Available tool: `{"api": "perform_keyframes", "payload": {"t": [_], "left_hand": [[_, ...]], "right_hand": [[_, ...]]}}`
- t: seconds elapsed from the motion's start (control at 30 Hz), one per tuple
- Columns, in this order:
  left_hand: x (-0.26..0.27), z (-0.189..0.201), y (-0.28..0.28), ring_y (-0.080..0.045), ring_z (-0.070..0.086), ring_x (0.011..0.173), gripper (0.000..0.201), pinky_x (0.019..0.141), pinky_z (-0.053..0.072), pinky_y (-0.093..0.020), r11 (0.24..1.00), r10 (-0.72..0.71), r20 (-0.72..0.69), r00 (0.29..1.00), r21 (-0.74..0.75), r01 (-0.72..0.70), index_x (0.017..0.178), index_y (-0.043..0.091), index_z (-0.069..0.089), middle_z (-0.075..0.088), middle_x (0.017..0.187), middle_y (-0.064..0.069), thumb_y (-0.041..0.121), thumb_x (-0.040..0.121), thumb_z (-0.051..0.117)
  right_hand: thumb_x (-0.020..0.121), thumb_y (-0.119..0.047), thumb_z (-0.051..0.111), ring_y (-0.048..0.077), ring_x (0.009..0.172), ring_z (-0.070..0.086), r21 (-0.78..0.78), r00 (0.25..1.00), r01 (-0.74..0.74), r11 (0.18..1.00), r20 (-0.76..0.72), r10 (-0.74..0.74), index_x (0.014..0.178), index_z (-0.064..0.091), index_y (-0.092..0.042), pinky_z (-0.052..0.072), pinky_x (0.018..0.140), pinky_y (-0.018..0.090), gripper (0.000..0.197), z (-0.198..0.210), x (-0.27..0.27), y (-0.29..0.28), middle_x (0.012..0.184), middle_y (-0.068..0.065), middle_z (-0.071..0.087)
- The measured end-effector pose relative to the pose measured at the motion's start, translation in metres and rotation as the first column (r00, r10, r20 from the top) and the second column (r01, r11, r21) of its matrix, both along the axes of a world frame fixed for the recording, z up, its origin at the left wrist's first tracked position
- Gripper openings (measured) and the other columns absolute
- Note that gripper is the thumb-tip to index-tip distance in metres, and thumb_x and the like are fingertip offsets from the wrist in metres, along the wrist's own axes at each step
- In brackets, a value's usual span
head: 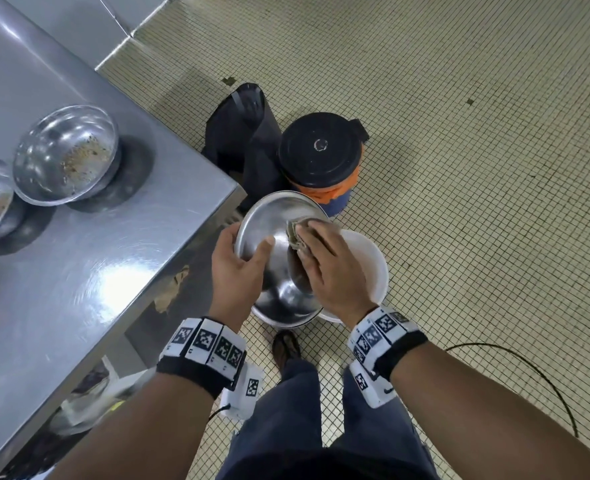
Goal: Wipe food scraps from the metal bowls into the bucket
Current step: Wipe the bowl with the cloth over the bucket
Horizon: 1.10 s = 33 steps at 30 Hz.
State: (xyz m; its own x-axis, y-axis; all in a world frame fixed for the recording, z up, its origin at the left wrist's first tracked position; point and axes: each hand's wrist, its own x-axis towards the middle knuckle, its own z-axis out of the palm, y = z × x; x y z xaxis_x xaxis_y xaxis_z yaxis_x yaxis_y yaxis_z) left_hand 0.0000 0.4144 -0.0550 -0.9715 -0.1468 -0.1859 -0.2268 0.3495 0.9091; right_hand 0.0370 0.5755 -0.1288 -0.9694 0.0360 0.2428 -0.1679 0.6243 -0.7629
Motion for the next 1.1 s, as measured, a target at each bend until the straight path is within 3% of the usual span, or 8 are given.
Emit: {"api": "perform_keyframes", "payload": {"t": [0.13,0.37,0.5,0.6,0.7,0.8,0.93,1.1], "left_hand": [[0.004,-0.001,0.003,0.003,0.068,0.089,0.036,0.070,0.055,-0.014,1.000,-0.015,-0.002,1.000,-0.024,0.015,0.122,0.018,0.059,0.069,0.106,0.008,0.020,0.091,0.077],[-0.018,0.009,0.005,0.011,0.067,0.077,0.036,0.060,0.051,-0.007,0.996,0.089,-0.020,0.996,-0.006,-0.090,0.122,0.011,0.059,0.067,0.099,0.005,0.020,0.092,0.077],[-0.014,0.007,0.006,-0.004,0.069,0.087,0.035,0.064,0.052,-0.011,0.998,0.056,-0.007,0.998,-0.043,-0.056,0.120,0.020,0.059,0.068,0.104,0.006,0.027,0.091,0.078],[-0.011,0.006,0.013,-0.008,0.070,0.088,0.033,0.072,0.059,-0.022,0.997,0.068,0.006,0.998,-0.033,-0.068,0.118,0.022,0.059,0.069,0.104,0.006,0.029,0.091,0.077],[-0.021,0.009,0.018,-0.012,0.074,0.086,0.025,0.077,0.064,-0.032,0.987,0.149,0.022,0.989,0.059,-0.150,0.111,0.025,0.062,0.072,0.098,0.003,0.027,0.090,0.078],[-0.032,0.013,0.015,-0.013,0.073,0.090,0.032,0.080,0.063,-0.031,0.984,0.170,0.013,0.985,0.052,-0.171,0.118,0.021,0.061,0.070,0.099,0.005,0.028,0.091,0.077],[-0.032,0.011,0.015,0.002,0.070,0.081,0.035,0.071,0.058,-0.019,0.994,0.109,-0.003,0.994,0.022,-0.109,0.120,0.020,0.059,0.069,0.100,0.008,0.028,0.091,0.077],[-0.020,0.007,0.022,0.012,0.066,0.077,0.033,0.063,0.051,-0.008,0.997,0.070,-0.005,0.998,0.013,-0.070,0.118,0.023,0.058,0.068,0.099,0.011,0.027,0.092,0.077]], "right_hand": [[0.109,-0.043,0.031,0.015,0.153,0.024,-0.077,0.980,0.135,0.988,0.159,-0.122,0.156,0.039,-0.022,0.031,0.123,0.045,0.052,0.005,-0.011,0.004,0.164,0.003,0.032],[0.110,-0.040,0.034,0.023,0.157,0.017,0.079,0.997,-0.073,0.994,0.000,0.073,0.158,0.029,-0.022,0.047,0.111,0.049,0.051,-0.004,0.031,-0.019,0.166,0.002,0.030],[0.110,-0.040,0.028,0.012,0.158,0.001,0.002,0.997,0.023,1.000,0.069,-0.023,0.160,0.022,-0.024,0.014,0.127,0.037,0.053,0.001,0.018,-0.015,0.169,-0.002,0.017],[0.110,-0.038,0.030,0.019,0.157,0.009,-0.025,0.986,0.129,0.991,0.111,-0.125,0.160,0.029,-0.019,0.015,0.128,0.044,0.053,0.014,-0.012,-0.009,0.168,0.004,0.024],[0.111,-0.035,0.030,0.028,0.157,0.011,0.073,1.000,-0.026,0.997,-0.010,0.027,0.158,0.034,-0.013,0.004,0.129,0.038,0.052,0.015,-0.006,-0.016,0.167,0.012,0.025],[0.111,-0.039,0.026,0.020,0.158,0.006,0.077,0.995,-0.096,0.992,0.005,0.096,0.159,0.031,-0.019,0.014,0.127,0.041,0.052,0.005,0.018,-0.020,0.169,0.005,0.021],[0.111,-0.043,0.028,0.004,0.156,-0.007,-0.124,0.961,0.093,0.988,0.270,-0.056,0.161,0.019,-0.040,0.012,0.126,0.043,0.051,-0.001,0.018,-0.011,0.169,-0.018,0.006],[0.105,-0.057,0.024,0.014,0.153,0.023,-0.309,0.868,0.416,0.855,0.417,-0.271,0.157,0.026,-0.041,0.029,0.124,0.051,0.055,-0.002,-0.009,0.003,0.167,-0.011,0.022]]}}
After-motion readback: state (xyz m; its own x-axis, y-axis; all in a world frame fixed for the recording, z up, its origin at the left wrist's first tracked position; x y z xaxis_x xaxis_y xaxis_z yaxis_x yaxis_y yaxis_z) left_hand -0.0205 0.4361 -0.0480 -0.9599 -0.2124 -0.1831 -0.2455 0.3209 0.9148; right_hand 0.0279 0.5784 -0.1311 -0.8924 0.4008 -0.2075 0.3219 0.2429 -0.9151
